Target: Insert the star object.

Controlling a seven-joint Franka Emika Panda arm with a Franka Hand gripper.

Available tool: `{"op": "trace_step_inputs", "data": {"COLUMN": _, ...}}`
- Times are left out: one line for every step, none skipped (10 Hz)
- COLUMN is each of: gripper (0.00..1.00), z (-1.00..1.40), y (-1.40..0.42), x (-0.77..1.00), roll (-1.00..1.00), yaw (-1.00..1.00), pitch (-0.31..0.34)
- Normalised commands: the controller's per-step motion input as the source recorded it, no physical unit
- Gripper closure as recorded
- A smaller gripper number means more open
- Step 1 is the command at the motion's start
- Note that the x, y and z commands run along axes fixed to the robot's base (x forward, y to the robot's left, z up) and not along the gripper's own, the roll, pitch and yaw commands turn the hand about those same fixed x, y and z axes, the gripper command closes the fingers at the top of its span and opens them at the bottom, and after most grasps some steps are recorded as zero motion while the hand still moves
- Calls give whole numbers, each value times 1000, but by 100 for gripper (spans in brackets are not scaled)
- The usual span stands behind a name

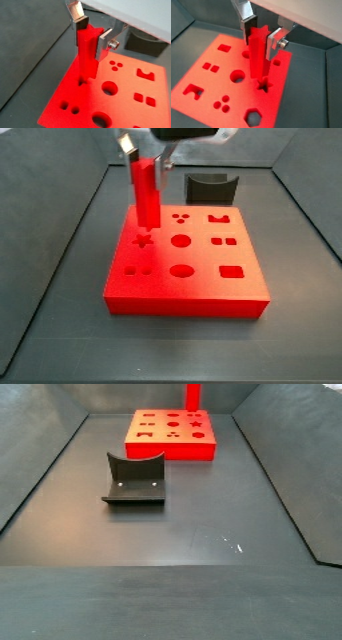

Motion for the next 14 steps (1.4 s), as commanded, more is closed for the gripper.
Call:
{"op": "trace_step_inputs", "data": {"gripper": 100, "z": -249, "y": 9, "x": 0, "roll": -220, "yaw": 194, "pitch": -59}}
{"op": "trace_step_inputs", "data": {"gripper": 100, "z": -206, "y": 0, "x": 209, "roll": -169, "yaw": 94, "pitch": -61}}
{"op": "trace_step_inputs", "data": {"gripper": 100, "z": -254, "y": 209, "x": 0, "roll": -80, "yaw": 0, "pitch": -74}}
{"op": "trace_step_inputs", "data": {"gripper": 100, "z": -194, "y": 240, "x": -220, "roll": -141, "yaw": 0, "pitch": -63}}
{"op": "trace_step_inputs", "data": {"gripper": 100, "z": 0, "y": 23, "x": -29, "roll": -83, "yaw": 157, "pitch": 0}}
{"op": "trace_step_inputs", "data": {"gripper": 100, "z": -29, "y": 0, "x": 0, "roll": 0, "yaw": 177, "pitch": 0}}
{"op": "trace_step_inputs", "data": {"gripper": 100, "z": -54, "y": -137, "x": 0, "roll": 0, "yaw": 203, "pitch": 0}}
{"op": "trace_step_inputs", "data": {"gripper": 100, "z": -69, "y": -46, "x": 0, "roll": -61, "yaw": 146, "pitch": -1}}
{"op": "trace_step_inputs", "data": {"gripper": 100, "z": -134, "y": -51, "x": 0, "roll": -36, "yaw": 106, "pitch": -26}}
{"op": "trace_step_inputs", "data": {"gripper": 100, "z": -126, "y": 0, "x": 0, "roll": 0, "yaw": 0, "pitch": -14}}
{"op": "trace_step_inputs", "data": {"gripper": 100, "z": -114, "y": 0, "x": 6, "roll": 23, "yaw": -9, "pitch": 0}}
{"op": "trace_step_inputs", "data": {"gripper": 100, "z": -169, "y": 0, "x": 0, "roll": 51, "yaw": -26, "pitch": 0}}
{"op": "trace_step_inputs", "data": {"gripper": 100, "z": -169, "y": 0, "x": -6, "roll": 74, "yaw": -17, "pitch": 0}}
{"op": "trace_step_inputs", "data": {"gripper": 100, "z": -54, "y": -31, "x": 0, "roll": 0, "yaw": -29, "pitch": 0}}
